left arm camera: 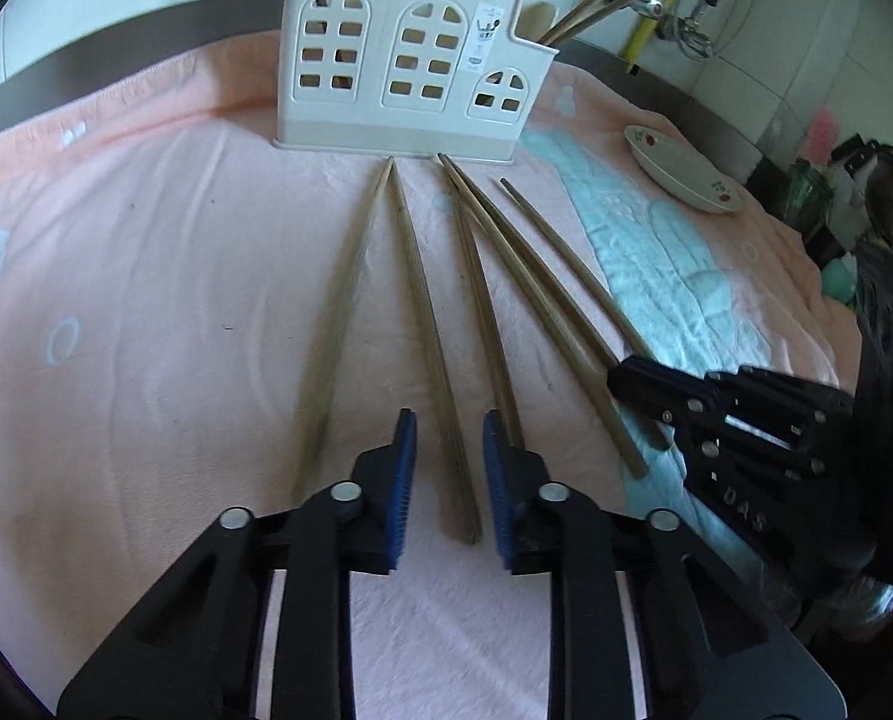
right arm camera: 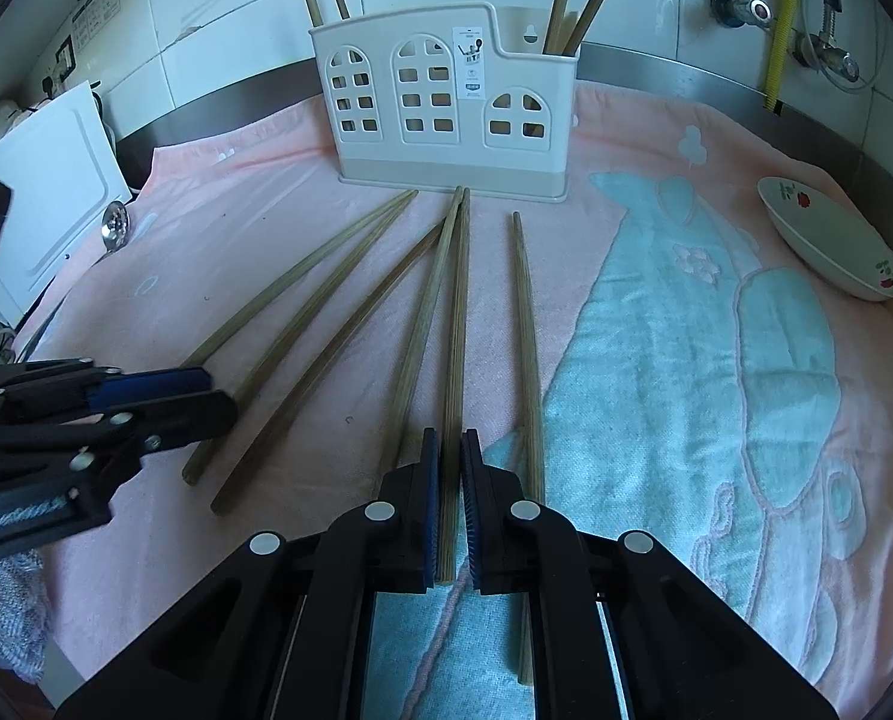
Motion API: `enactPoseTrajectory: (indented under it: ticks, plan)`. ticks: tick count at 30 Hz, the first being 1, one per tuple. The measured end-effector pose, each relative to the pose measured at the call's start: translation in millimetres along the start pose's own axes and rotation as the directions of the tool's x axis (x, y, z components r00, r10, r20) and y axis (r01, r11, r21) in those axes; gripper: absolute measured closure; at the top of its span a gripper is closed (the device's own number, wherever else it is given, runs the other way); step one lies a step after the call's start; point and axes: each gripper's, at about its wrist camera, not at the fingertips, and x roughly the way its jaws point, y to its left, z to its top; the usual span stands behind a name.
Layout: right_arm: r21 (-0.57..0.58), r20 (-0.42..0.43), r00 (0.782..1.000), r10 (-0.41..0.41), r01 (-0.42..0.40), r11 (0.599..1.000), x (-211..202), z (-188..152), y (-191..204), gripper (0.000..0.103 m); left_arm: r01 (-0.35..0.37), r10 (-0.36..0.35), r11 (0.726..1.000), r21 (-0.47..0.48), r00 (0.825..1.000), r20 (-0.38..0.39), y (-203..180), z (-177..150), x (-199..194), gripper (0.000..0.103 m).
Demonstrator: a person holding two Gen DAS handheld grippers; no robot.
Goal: Organize utensils
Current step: 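Close the right gripper on a wooden chopstick while the left gripper grasps another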
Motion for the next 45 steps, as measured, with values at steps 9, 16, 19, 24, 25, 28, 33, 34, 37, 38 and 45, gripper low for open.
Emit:
enactPoseTrajectory:
  ticks: [9,16,19,24,25,28,33,34,37,38,45]
  plan:
    - [0.006,0.005,1.000,0.010,-0.010,1.000,-1.2,-0.8,-1.2,0.096,-0.012,0.012,1.000,-0.028,1.000,-0.015,-1.9,4.5,10.3,0.086]
    - [0.007,0.007,1.000,0.011,-0.011,1.000,-1.1,-1.2,-1.8,0.096,-0.030,0.029,0.999,-0.039,0.999,-0.019,-3.1,10.5,15.0,0.086]
    - [0.003,0.005,1.000,0.005,-0.005,1.000,-0.7,-0.2,0.3,0.096,-0.048,0.047,0.998,-0.028,0.999,-0.018,-5.7,12.4,17.3,0.087]
    - [0.002,0.005,1.000,0.006,-0.006,1.000,-0.2,0.6,1.4,0.096,-0.061,0.060,0.998,-0.027,0.998,-0.031,-3.7,14.8,18.2,0.096]
    - [0.003,0.006,1.000,0.004,-0.005,1.000,-0.3,0.7,2.0,0.096,-0.060,0.059,0.998,-0.027,0.998,-0.035,-2.3,15.4,17.8,0.096]
    - [0.002,0.007,1.000,0.004,-0.004,1.000,0.3,0.7,1.8,0.096,-0.064,0.064,0.998,0.001,0.997,-0.050,-4.7,15.7,18.1,0.096]
    - [0.005,0.009,1.000,0.008,-0.008,1.000,0.4,0.0,-0.2,0.096,-0.065,0.065,0.998,-0.005,0.996,-0.064,-4.3,14.7,17.5,0.095]
    - [0.005,0.009,1.000,0.008,-0.009,1.000,0.5,-0.1,-0.1,0.096,-0.067,0.067,0.998,-0.003,0.995,-0.069,-4.9,15.2,17.7,0.095]
    - [0.006,0.010,1.000,0.009,-0.009,1.000,0.4,-0.4,0.0,0.096,-0.084,0.086,0.996,0.026,0.992,-0.094,-8.3,18.0,20.2,0.094]
    - [0.006,0.010,1.000,0.008,-0.008,1.000,0.3,-0.4,0.2,0.096,-0.088,0.091,0.996,0.033,0.990,-0.104,-9.5,19.5,20.9,0.094]
    - [0.016,0.014,1.000,0.009,-0.009,1.000,-0.3,-1.4,-0.8,0.096,-0.071,0.075,0.997,0.039,0.990,-0.118,-6.3,24.0,18.8,0.096]
